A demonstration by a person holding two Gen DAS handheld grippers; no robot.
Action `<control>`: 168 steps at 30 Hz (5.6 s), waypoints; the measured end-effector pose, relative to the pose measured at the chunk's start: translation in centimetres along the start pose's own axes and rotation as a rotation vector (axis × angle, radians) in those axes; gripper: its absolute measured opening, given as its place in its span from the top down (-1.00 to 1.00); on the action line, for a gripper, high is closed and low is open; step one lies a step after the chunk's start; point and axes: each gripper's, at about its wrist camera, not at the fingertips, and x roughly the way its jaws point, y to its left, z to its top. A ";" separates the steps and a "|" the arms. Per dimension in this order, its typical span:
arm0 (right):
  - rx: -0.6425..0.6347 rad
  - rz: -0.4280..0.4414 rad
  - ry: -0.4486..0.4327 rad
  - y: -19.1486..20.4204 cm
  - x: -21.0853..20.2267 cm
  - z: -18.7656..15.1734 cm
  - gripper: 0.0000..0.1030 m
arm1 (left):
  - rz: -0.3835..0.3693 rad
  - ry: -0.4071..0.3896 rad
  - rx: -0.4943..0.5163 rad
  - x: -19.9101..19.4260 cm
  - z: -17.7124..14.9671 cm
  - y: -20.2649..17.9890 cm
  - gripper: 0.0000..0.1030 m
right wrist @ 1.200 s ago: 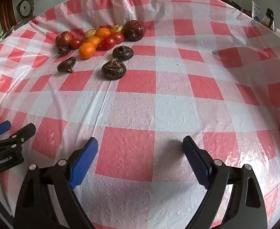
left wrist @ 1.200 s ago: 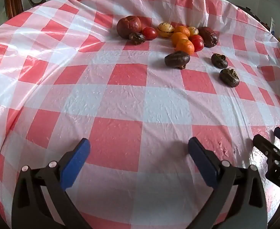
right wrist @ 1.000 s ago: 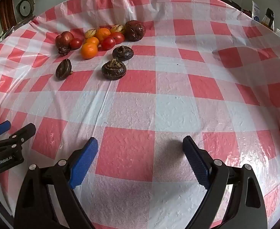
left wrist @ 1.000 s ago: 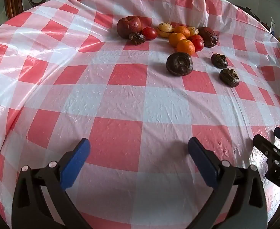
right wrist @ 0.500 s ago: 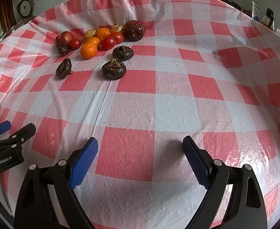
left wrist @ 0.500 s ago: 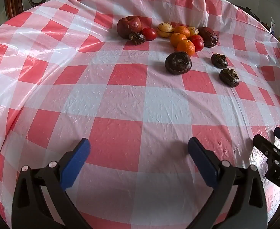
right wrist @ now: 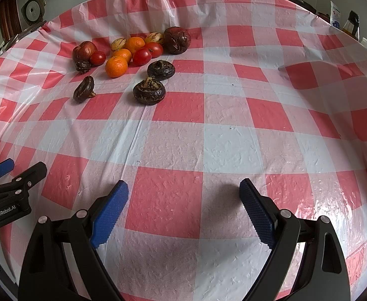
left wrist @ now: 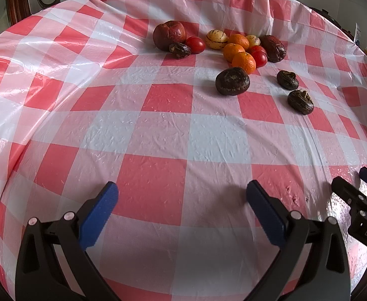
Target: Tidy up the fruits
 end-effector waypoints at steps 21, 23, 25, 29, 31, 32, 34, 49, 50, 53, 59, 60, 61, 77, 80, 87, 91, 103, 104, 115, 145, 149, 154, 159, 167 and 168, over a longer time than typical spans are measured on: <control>0.000 0.000 -0.001 0.0 0.1 0.0 -0.70 | 0.000 0.000 0.000 0.0 0.0 0.0 -0.97; -0.001 -0.002 -0.001 0.1 0.1 0.0 -0.70 | 0.000 0.000 0.000 0.0 0.0 0.0 -0.97; -0.005 -0.005 -0.001 0.0 0.1 -0.1 -0.70 | 0.000 0.000 0.000 0.0 0.0 0.0 -0.97; -0.001 0.002 -0.001 -0.2 0.2 -0.1 -0.70 | 0.000 0.000 0.000 0.0 0.0 0.0 -0.97; -0.002 0.002 -0.001 0.0 0.2 -0.1 -0.70 | 0.000 0.000 0.000 0.0 0.0 0.0 -0.97; -0.002 0.002 -0.001 -0.1 0.2 -0.1 -0.70 | 0.000 0.000 0.000 0.0 0.0 0.0 -0.97; -0.002 0.002 -0.001 0.0 0.2 0.0 -0.70 | 0.000 0.000 0.000 0.0 0.0 0.0 -0.97; -0.002 0.001 -0.002 0.0 0.2 -0.2 -0.70 | 0.000 0.000 0.000 0.0 0.0 0.0 -0.97; -0.002 0.001 -0.002 0.0 0.2 -0.3 -0.70 | 0.000 0.000 0.000 0.0 0.0 0.0 -0.97; -0.003 0.000 -0.002 0.0 0.1 -0.3 -0.70 | -0.002 0.001 0.002 0.0 0.0 0.0 -0.97; -0.047 0.031 0.018 0.4 1.0 1.5 -0.69 | -0.011 0.009 0.013 0.3 0.1 -0.4 -0.97; -0.056 0.037 0.021 0.5 1.2 1.8 -0.69 | -0.009 0.009 0.013 0.3 0.1 -0.4 -0.97; -0.068 0.045 0.021 0.9 1.5 2.2 -0.69 | -0.010 0.009 0.012 0.3 0.1 -0.4 -0.97; -0.166 0.095 0.003 3.0 7.0 8.1 0.07 | -0.091 0.017 0.020 1.8 2.6 0.1 -0.97; -0.087 0.106 -0.008 1.5 6.5 8.4 0.23 | -0.116 0.006 0.014 3.0 4.7 -0.6 -0.92; 0.092 0.120 -0.032 -1.6 5.4 8.7 0.23 | -0.173 -0.018 0.032 5.5 9.0 -3.3 -0.53; 0.109 0.125 -0.042 -2.0 5.2 8.6 0.23 | -0.159 -0.032 0.053 6.3 10.2 -4.4 -0.02; 0.126 0.128 -0.048 -2.3 5.1 8.4 0.23 | -0.198 -0.085 0.085 5.7 9.8 -4.7 0.18; 0.127 0.128 -0.049 -2.3 5.2 8.4 0.23 | -0.202 -0.089 0.080 5.6 9.7 -4.5 0.18; 0.163 0.135 -0.108 -2.9 4.4 8.1 0.23 | -0.186 -0.150 -0.004 3.8 8.4 -1.9 0.18; 0.101 0.384 -0.118 3.0 -5.6 -3.5 0.22 | -0.190 -0.278 -0.244 -7.3 -4.8 9.1 0.18; 0.051 0.419 -0.088 5.0 -6.2 -4.5 0.22 | -0.173 -0.251 -0.250 -8.0 -6.3 10.4 0.18; -0.030 0.452 -0.067 8.0 -7.1 -5.8 0.22 | -0.118 -0.241 -0.235 -9.2 -8.3 11.9 0.18; -0.111 0.464 -0.058 11.0 -8.0 -6.9 0.22 | -0.070 -0.239 -0.237 -10.3 -9.9 13.5 0.18; -0.241 0.488 -0.039 15.4 -9.2 -8.6 0.22 | 0.029 -0.231 -0.227 -12.3 -14.2 17.0 0.17; -0.254 0.490 -0.039 15.8 -9.2 -8.6 0.22 | 0.035 -0.229 -0.230 -12.5 -14.7 17.3 0.17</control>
